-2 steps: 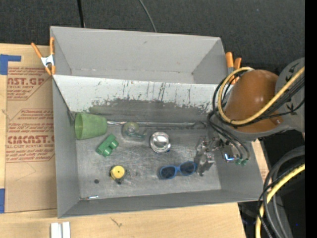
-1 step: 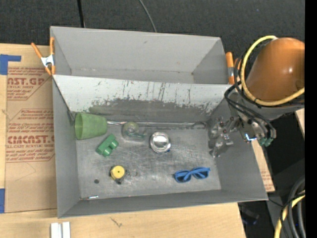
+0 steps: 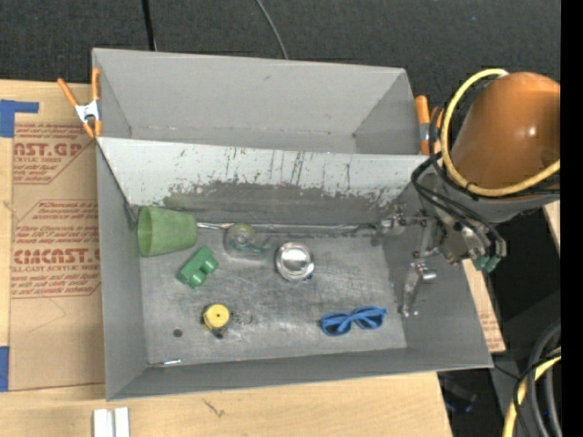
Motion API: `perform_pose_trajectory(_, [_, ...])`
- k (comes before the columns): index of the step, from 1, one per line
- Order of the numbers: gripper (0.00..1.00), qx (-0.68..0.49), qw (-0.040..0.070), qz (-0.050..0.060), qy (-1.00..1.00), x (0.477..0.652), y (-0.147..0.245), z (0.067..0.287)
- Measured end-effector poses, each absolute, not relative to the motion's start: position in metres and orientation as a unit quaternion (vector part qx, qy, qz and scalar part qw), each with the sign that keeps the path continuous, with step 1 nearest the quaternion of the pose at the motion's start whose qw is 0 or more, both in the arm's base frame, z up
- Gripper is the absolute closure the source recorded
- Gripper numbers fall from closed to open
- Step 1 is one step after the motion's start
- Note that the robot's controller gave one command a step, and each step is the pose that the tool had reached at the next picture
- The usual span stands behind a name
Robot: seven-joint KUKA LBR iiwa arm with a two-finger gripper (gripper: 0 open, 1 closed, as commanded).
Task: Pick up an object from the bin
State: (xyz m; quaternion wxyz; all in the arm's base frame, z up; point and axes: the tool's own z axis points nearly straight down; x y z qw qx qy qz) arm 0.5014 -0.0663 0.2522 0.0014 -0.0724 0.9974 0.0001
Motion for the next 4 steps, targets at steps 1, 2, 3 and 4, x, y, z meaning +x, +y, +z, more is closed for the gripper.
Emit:
perform_pose_trajectory(1, [0.00,-0.106,-0.004,0.002,0.994,0.493,-0.017,0.121])
perform_pose_trajectory(2, [0.00,-0.045,0.001,0.000,0.999,0.504,-0.068,0.075])
perform_pose_trajectory(3, [1.00,-0.046,0.002,0.000,0.999,0.505,-0.066,0.077])
perform_pose_trajectory(4, [1.00,-0.047,0.005,-0.001,0.999,0.503,-0.069,0.232])
